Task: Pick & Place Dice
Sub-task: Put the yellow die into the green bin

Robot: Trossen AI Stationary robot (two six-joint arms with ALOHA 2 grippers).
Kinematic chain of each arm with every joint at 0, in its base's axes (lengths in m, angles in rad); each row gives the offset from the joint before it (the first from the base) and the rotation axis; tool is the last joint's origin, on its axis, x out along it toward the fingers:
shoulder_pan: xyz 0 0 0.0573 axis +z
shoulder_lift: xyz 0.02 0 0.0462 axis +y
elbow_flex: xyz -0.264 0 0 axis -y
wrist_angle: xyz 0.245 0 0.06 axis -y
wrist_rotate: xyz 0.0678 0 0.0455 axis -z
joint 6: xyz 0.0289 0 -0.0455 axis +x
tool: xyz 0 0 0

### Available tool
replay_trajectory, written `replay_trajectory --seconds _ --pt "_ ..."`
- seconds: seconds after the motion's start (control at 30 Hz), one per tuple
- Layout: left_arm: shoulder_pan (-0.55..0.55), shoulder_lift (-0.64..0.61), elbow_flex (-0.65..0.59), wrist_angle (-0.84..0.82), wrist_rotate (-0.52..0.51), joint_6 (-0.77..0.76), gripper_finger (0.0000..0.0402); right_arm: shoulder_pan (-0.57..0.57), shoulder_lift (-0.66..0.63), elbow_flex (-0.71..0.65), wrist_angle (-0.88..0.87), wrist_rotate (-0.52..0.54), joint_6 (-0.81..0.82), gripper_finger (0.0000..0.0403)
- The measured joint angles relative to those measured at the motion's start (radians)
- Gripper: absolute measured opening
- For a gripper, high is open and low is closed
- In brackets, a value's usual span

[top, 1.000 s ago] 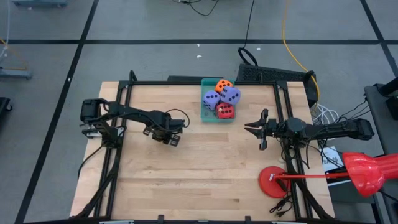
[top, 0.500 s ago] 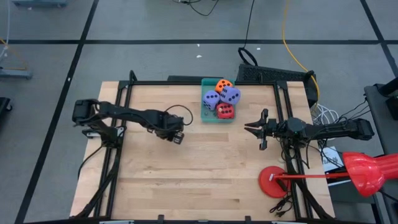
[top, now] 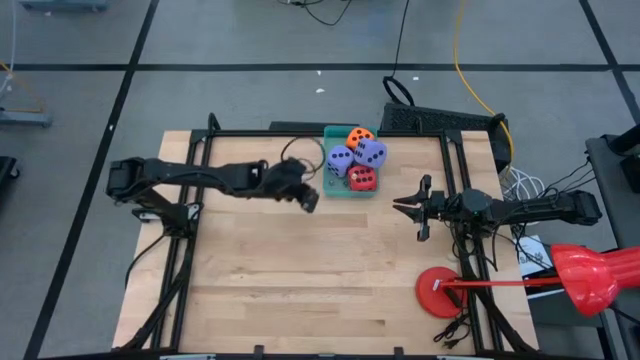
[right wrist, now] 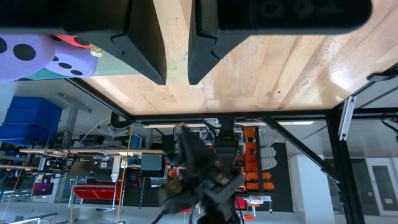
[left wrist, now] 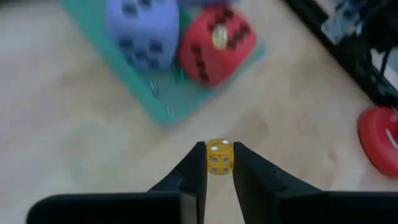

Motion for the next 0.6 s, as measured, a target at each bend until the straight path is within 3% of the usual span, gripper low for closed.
replay_trajectory --seconds 0.17,0.37,0.6 --pt "0.067 0.086 0.096 0.042 -0.034 0.132 0.0092 0.000 0.000 0.000 0.000 0.000 0.000 0.0059" --pt "0.110 0.240 0.210 0.074 -0.036 0.229 0.0092 0.000 0.000 0.000 0.000 0.000 0.000 0.0059" --pt "0.115 0.353 0.316 0.070 0.035 0.264 0.0097 0.000 0.000 0.000 0.000 0.000 0.000 0.0059"
